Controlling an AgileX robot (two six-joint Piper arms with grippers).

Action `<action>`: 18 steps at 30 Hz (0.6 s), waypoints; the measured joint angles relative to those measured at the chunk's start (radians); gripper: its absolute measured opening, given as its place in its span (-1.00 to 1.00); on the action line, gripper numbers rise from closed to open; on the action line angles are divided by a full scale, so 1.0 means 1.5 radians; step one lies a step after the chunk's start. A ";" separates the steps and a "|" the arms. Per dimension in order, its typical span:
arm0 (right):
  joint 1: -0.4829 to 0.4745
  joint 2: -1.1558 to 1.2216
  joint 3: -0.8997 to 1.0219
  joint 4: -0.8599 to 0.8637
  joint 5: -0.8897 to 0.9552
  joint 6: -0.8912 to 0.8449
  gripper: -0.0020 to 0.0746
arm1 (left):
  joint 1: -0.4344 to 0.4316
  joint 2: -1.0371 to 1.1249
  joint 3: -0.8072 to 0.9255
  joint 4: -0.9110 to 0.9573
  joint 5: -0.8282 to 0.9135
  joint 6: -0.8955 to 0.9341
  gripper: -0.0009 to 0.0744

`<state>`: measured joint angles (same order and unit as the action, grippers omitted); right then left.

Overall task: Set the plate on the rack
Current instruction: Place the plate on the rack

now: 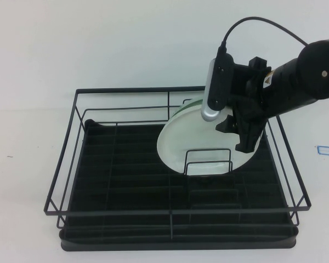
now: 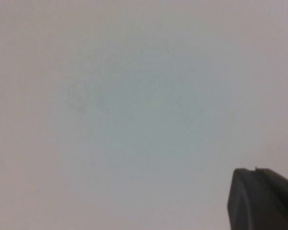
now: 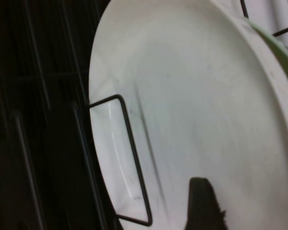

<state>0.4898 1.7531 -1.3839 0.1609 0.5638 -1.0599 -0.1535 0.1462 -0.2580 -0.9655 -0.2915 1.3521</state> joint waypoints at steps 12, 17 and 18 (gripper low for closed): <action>0.000 -0.044 0.000 -0.013 0.012 0.036 0.20 | 0.000 0.000 0.000 -0.001 0.001 0.000 -0.98; 0.000 -0.060 0.000 -0.019 0.051 0.059 0.20 | 0.000 0.000 0.000 -0.001 0.006 0.000 -0.98; 0.000 -0.066 0.000 -0.019 0.059 0.066 0.20 | 0.000 0.000 0.000 -0.001 0.008 0.000 -0.98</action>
<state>0.4898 1.6546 -1.3839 0.1326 0.6529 -0.9603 -0.1535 0.1462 -0.2580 -0.9671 -0.2802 1.3521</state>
